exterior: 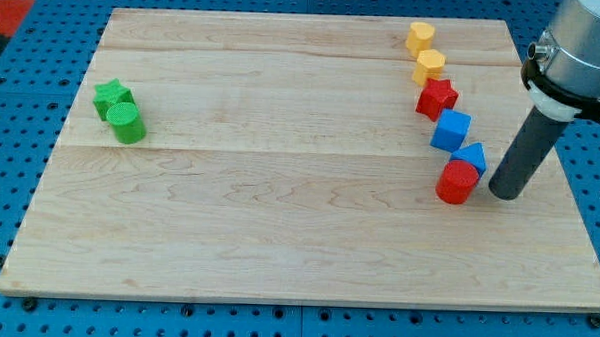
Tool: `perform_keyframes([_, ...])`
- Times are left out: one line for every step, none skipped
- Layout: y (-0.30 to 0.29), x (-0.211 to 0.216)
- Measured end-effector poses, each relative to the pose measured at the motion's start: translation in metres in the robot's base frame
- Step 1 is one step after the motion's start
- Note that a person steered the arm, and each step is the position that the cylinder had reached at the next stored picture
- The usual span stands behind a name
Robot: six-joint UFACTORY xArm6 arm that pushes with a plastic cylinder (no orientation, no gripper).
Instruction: Slide the red circle down a bit
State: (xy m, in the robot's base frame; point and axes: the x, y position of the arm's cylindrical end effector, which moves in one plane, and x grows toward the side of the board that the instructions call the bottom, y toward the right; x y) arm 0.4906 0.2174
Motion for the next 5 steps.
perform_keyframes([-0.035,-0.006])
perform_keyframes([-0.107,-0.010])
perform_keyframes([-0.154,-0.015])
perform_keyframes([-0.169,-0.054])
perform_keyframes([-0.198,-0.034])
